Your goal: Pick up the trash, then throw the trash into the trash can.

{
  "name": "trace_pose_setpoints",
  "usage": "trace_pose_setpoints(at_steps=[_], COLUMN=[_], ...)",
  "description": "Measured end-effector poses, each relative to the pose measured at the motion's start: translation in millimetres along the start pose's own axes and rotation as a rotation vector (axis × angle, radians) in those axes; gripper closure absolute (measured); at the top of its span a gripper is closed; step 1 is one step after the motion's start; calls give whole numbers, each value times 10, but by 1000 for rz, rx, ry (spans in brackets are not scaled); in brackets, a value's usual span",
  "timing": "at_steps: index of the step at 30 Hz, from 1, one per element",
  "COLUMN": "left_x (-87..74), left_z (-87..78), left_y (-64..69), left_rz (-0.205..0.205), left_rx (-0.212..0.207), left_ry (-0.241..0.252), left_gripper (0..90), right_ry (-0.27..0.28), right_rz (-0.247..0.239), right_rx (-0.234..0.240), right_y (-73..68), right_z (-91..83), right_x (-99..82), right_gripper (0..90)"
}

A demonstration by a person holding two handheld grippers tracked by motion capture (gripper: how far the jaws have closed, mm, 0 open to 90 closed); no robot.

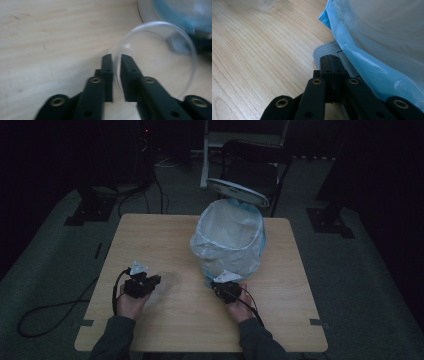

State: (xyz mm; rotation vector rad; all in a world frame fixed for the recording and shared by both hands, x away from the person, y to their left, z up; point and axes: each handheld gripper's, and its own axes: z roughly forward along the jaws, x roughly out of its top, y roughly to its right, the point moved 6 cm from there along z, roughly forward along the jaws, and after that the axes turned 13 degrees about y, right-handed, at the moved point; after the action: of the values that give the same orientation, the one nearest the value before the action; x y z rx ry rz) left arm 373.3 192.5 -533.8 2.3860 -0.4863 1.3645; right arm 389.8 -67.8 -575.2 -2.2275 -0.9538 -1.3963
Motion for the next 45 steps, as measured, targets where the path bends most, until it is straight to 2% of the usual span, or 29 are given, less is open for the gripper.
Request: trace_pose_setpoints(at_steps=[4,8,14,20,30,36,45], left_x=[-122,-124,-19,115,264,358,489], left_z=[-42,-53,-27,-14,-39,-54,-88], left_y=[93,146,169,124,38,29,25], left_rz=[30,47,58,69,60,42,48], left_rx=[-23,-32,-45,-37,-19,-16,-19], left_ry=[-4,7,26,42,74,105,125], left_gripper=[870,872,872,872,872,872,872], right_ry=[1,0,1,1,2,2,4], right_rz=[0,-2,-2,-2,-1,0,5], right_rx=[0,0,1,1,3,3,3], right_y=[-1,0,0,2,4,3,0], right_z=[1,1,1,0,0,0,0], right_x=[0,0,0,0,-1,-1,-2], right_gripper=[900,900,900,900,900,900,900])
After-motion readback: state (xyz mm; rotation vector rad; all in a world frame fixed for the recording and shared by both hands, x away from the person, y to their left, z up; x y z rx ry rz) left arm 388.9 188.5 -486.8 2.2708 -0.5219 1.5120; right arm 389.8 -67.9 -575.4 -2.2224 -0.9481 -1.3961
